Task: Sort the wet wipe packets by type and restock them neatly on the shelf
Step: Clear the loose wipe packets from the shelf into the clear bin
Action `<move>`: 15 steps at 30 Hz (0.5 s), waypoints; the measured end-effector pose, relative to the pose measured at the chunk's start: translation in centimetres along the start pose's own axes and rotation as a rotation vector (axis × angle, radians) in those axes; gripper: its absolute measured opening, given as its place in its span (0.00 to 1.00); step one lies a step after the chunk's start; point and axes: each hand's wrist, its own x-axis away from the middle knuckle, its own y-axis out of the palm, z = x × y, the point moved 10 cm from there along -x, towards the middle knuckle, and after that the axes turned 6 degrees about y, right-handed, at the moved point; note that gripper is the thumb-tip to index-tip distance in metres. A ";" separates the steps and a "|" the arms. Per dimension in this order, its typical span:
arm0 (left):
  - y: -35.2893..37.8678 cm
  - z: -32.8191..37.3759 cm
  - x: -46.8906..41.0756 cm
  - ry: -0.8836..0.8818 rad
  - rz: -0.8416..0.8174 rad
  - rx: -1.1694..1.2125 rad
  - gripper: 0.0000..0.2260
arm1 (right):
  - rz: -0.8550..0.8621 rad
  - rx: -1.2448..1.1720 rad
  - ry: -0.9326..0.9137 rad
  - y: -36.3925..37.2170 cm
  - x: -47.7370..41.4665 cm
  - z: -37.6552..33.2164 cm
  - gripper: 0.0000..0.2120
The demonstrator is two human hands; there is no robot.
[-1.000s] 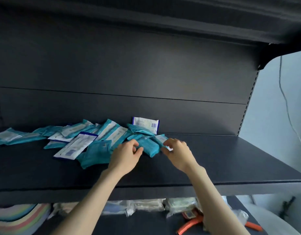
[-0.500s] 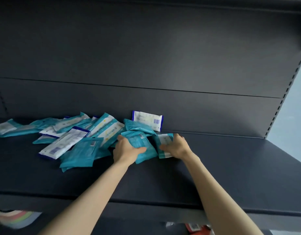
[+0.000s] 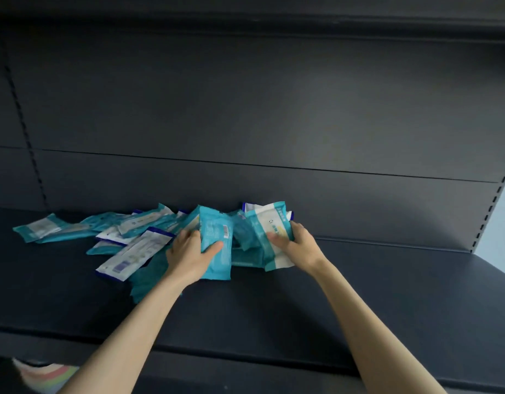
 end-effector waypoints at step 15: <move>0.9 -0.9 -3.8 0.035 -0.065 -0.037 0.20 | -0.024 0.003 0.124 4.2 -4.3 1.1 0.27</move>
